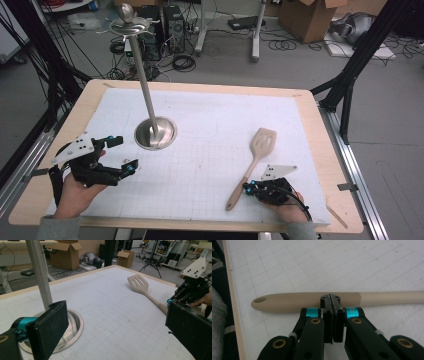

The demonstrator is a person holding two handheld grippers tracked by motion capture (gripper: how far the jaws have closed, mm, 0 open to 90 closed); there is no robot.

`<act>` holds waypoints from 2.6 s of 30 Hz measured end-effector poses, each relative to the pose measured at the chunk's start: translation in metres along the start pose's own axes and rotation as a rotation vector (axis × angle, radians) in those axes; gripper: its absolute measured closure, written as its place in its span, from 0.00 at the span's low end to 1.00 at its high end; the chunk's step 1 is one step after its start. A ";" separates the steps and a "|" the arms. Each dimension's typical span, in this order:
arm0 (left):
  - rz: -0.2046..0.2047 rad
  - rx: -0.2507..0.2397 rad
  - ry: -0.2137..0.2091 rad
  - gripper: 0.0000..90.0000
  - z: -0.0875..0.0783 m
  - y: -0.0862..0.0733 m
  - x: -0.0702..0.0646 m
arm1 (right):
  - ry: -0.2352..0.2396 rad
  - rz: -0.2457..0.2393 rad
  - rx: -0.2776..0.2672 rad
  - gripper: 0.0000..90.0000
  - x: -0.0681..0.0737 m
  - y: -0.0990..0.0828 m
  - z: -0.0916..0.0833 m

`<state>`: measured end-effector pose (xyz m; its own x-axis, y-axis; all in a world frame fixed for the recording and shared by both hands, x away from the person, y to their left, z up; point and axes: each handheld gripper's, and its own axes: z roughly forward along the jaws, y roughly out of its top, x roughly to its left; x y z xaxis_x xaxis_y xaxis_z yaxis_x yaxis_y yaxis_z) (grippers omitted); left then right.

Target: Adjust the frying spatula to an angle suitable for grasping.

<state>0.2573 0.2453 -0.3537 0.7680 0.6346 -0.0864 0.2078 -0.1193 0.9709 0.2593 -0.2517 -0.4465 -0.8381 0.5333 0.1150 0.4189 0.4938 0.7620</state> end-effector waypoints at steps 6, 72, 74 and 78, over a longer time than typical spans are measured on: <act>-0.002 0.005 0.015 0.06 -0.005 -0.002 0.000 | 0.010 -0.002 -0.013 1.00 -0.001 0.003 0.002; -0.016 0.003 0.168 0.07 -0.063 -0.020 -0.009 | -0.129 -0.002 -0.042 1.00 -0.002 0.057 0.070; -0.017 0.005 0.171 0.07 -0.065 -0.021 -0.009 | -0.134 -0.001 -0.044 1.00 -0.003 0.059 0.072; -0.019 0.004 0.180 0.07 -0.068 -0.022 -0.010 | -0.145 0.003 -0.049 1.00 -0.004 0.061 0.076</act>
<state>0.2038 0.2930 -0.3590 0.6430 0.7632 -0.0633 0.2240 -0.1084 0.9685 0.3147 -0.1714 -0.4484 -0.7761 0.6301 0.0274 0.4011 0.4597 0.7924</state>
